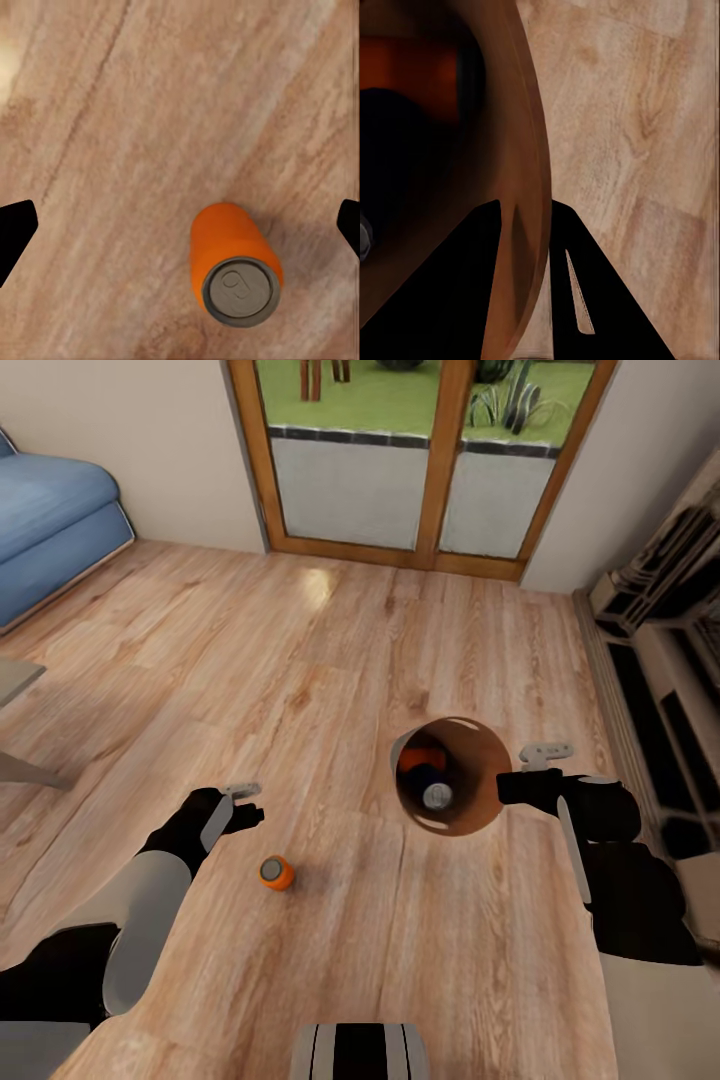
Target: Put the three can of soda from the living room inside the tash can in the kitchen.
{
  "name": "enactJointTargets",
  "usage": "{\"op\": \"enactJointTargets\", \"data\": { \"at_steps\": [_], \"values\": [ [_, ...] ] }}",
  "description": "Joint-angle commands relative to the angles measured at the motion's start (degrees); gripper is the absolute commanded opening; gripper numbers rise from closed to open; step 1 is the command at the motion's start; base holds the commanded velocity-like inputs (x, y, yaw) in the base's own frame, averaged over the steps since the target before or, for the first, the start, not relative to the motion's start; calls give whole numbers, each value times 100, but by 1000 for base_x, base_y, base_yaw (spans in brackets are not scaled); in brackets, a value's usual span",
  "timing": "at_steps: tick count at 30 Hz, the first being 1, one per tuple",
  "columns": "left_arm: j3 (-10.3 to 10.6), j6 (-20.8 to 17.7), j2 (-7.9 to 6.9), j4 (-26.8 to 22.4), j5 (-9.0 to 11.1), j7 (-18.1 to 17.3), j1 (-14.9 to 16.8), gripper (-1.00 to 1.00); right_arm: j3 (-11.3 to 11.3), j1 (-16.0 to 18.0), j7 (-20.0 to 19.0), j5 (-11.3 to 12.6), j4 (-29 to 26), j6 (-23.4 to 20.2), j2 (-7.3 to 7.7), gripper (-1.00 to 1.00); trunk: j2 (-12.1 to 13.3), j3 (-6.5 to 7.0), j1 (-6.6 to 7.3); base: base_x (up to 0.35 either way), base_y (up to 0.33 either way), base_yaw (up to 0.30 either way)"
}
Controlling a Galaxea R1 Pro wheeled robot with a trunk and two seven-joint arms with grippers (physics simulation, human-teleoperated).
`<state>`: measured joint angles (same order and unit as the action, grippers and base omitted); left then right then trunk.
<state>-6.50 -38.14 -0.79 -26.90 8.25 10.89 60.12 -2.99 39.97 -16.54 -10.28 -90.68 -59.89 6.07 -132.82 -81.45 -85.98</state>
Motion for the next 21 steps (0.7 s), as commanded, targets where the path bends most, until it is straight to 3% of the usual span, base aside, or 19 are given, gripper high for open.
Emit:
{"op": "enactJointTargets", "data": {
  "at_steps": [1,8,21],
  "values": [
    [0,0,0,0,1,0,0,100,4,2,-16,114,-3,-11,-1,-100,0,4,1,0,0,-247],
    [0,7,5,14,-7,9,0,100,11,2,-16,114,-3,-11,-1,-100,-121,-31,-65,0,0,-192],
    [0,8,16,27,-16,20,0,100,16,-14,290,123,-3,-11,-1,-100,-562,-225,-307,0,0,-16]
  ]
}}
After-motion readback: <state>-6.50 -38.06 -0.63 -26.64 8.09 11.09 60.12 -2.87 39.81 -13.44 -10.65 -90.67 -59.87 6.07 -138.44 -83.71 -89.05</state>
